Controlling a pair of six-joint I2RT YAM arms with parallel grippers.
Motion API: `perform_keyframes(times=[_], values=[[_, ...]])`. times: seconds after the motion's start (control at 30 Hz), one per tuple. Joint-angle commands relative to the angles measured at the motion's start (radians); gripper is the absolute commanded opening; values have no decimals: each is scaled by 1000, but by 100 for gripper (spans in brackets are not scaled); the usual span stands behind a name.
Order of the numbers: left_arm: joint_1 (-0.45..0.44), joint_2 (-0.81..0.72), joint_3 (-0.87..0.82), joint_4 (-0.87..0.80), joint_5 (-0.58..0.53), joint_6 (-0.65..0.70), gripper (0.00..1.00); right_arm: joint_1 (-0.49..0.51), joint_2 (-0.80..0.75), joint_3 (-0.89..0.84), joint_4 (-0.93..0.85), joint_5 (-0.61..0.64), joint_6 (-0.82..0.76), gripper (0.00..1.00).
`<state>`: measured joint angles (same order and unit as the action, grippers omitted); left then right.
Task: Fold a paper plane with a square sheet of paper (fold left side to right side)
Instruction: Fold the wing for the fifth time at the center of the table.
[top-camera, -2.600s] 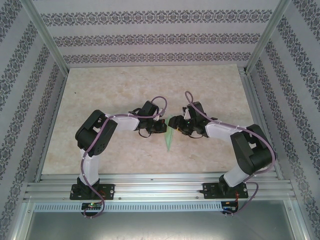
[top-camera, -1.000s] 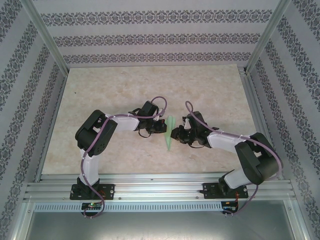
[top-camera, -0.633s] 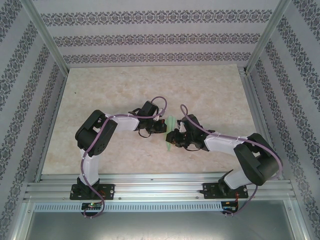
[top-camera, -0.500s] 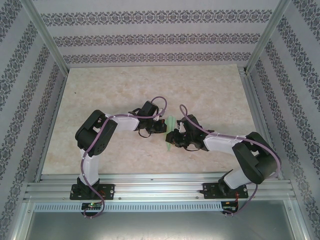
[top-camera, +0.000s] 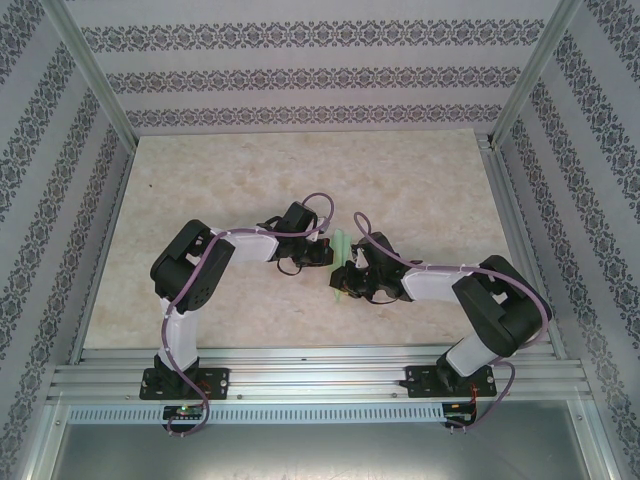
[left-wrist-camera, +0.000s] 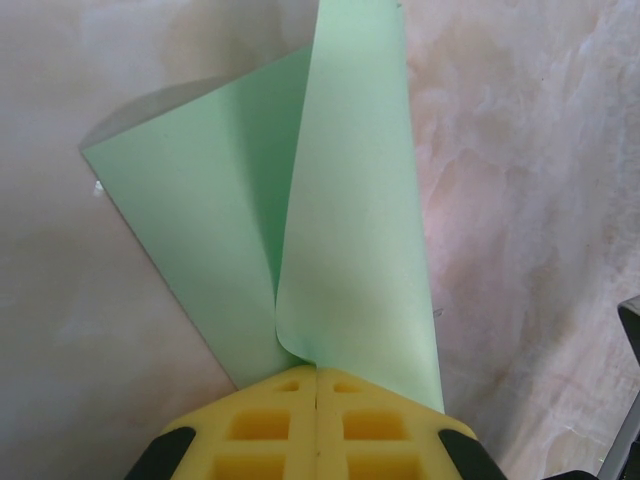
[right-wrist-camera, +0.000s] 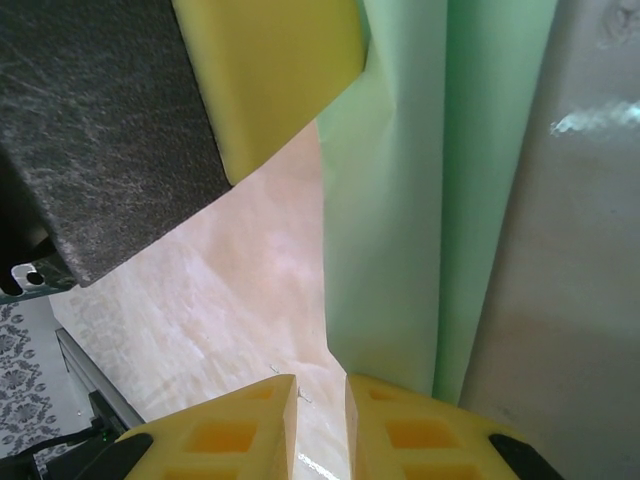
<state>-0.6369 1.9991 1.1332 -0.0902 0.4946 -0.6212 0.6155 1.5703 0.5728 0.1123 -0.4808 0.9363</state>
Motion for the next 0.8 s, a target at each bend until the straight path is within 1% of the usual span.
perform_keyframes(times=[0.0,0.6,0.77], values=[[-7,29,9,-30,-18,18,0,16,19,3,28,2,10,21],[-6,38,16,-32,-22,12,0,17,63,1,9,-1,18,21],[-4,41,23,-36,-30,8,0,19,81,4,-38,11,25,21]])
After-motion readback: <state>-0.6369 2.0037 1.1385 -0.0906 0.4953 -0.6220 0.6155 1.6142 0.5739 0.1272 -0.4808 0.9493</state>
